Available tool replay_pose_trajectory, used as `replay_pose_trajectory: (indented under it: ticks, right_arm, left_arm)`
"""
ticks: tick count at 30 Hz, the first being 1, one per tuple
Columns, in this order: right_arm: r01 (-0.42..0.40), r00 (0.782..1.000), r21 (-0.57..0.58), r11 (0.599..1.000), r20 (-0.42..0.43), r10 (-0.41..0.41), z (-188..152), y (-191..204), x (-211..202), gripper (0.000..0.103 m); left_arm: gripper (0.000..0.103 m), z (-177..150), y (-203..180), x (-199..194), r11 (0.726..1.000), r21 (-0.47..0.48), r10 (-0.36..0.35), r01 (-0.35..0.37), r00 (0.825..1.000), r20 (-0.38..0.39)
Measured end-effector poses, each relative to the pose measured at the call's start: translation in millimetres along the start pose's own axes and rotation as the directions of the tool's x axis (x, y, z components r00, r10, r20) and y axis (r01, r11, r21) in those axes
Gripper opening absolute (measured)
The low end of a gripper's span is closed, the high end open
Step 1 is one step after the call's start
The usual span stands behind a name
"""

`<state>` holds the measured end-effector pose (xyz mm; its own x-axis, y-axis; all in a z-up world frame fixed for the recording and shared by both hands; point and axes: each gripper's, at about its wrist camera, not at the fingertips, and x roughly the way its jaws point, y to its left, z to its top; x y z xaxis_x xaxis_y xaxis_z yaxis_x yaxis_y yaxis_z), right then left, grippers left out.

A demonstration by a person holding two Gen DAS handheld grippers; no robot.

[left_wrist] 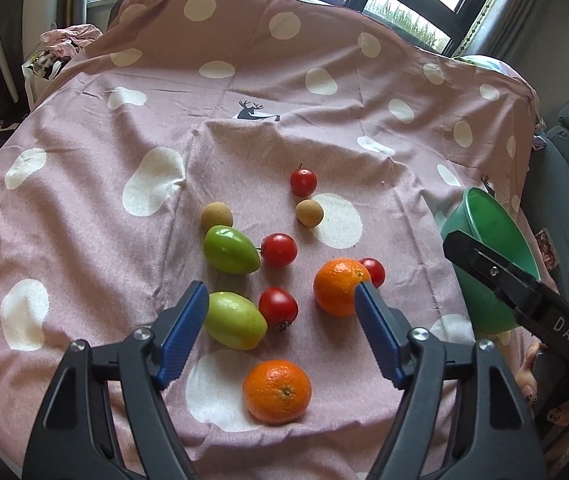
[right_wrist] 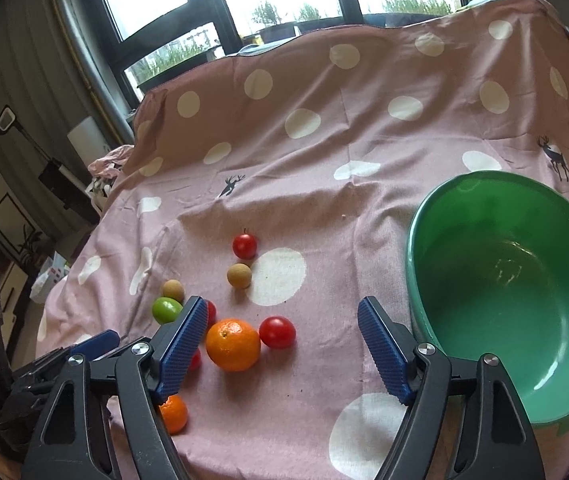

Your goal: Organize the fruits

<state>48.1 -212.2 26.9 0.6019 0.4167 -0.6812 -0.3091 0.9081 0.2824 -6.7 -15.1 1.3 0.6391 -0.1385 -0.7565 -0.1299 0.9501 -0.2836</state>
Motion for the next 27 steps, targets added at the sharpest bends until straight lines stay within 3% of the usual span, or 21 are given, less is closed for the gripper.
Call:
replay_pose_trajectory:
  ticks: [27]
  right_arm:
    - [-0.047, 0.997, -0.013, 0.999, -0.067, 0.046, -7, 13, 8, 0.079]
  left_arm:
    - [0.073, -8, 0, -3, 0.999, 0.033, 0.023, -0.022, 0.999, -0.030]
